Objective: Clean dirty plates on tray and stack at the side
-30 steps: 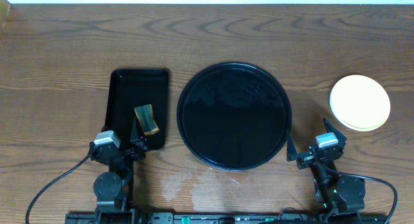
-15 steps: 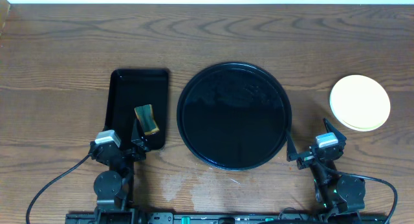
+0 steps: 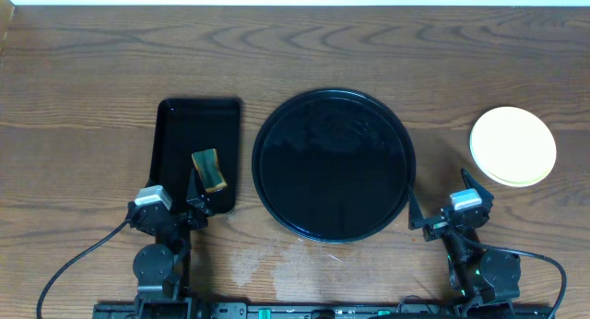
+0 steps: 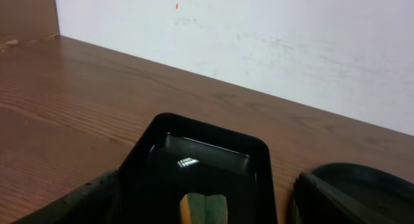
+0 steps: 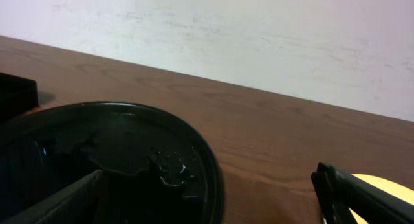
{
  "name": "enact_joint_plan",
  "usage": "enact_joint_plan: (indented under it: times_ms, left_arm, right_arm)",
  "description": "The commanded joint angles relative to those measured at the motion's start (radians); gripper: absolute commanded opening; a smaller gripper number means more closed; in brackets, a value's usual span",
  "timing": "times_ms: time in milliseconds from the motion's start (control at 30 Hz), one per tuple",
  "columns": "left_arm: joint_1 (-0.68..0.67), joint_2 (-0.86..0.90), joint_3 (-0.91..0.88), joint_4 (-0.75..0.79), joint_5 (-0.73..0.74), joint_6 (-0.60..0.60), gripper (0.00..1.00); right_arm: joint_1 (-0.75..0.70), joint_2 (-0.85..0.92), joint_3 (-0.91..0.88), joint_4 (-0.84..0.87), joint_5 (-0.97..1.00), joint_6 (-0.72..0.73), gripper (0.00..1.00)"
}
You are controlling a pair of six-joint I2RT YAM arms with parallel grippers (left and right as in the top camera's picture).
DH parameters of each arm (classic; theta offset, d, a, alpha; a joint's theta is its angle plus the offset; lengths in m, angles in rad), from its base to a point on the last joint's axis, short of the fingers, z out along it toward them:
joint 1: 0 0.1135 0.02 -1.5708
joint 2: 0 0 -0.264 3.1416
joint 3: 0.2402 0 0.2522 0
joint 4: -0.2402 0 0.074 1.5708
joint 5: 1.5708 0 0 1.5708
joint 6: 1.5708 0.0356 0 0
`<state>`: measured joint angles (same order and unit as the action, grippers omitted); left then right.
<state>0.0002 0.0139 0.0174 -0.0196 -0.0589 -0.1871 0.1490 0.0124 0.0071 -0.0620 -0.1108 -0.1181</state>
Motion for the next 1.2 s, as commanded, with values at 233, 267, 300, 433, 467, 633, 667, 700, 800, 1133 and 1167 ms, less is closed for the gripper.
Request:
enact_joint_plan:
  times_ms: [233,267,300,433,467,633,667,700,800,1133,1167]
  left_arm:
    - [0.004,-0.010,-0.013,-0.047,-0.021,-0.012,0.86]
    - [0.004,-0.010,-0.013,-0.047,-0.020,-0.012,0.86]
    - [0.004,-0.010,-0.013,-0.047,-0.021,-0.012,0.88]
    - [0.004,-0.010,-0.013,-0.047,-0.020,-0.012,0.86]
    - [0.004,-0.010,-0.013,-0.047,-0.020,-0.012,0.86]
    - [0.004,-0.010,-0.013,-0.047,-0.020,-0.012,0.86]
    - [0.004,-0.010,-0.013,-0.047,-0.021,-0.012,0.86]
    - [0.004,-0.010,-0.013,-0.047,-0.020,-0.012,0.87]
    - [0.004,-0.010,-0.013,-0.047,-0.020,-0.012,0.87]
    - [0.004,-0.010,-0.013,-0.047,-0.020,-0.012,0.86]
    - [0.004,-0.010,-0.013,-0.047,-0.020,-0.012,0.87]
  right_arm:
    - [-0.014,-0.004,-0.002,-0.003,0.005,-0.011,0.99]
    - [-0.014,-0.004,-0.002,-0.003,0.006,-0.011,0.99]
    - [-0.014,-0.004,-0.002,-0.003,0.006,-0.011,0.99]
    - [-0.014,-0.004,-0.002,-0.003,0.005,-0.011,0.99]
    - [-0.014,-0.004,-0.002,-0.003,0.005,-0.011,0.99]
    - [-0.014,-0.004,-0.002,-0.003,0.005,-0.011,0.99]
    - [-0.014,-0.004,-0.002,-0.003,0.005,-0.011,0.99]
    - [-0.014,-0.004,-0.002,-0.003,0.005,-0.011,0.99]
    - [-0.014,-0.004,-0.002,-0.003,0.005,-0.011,0.99]
    - [-0.014,-0.004,-0.002,-0.003,0.006,-0.011,0.99]
    - [-0.014,-0.004,-0.002,-0.003,0.006,-0.011,0.99]
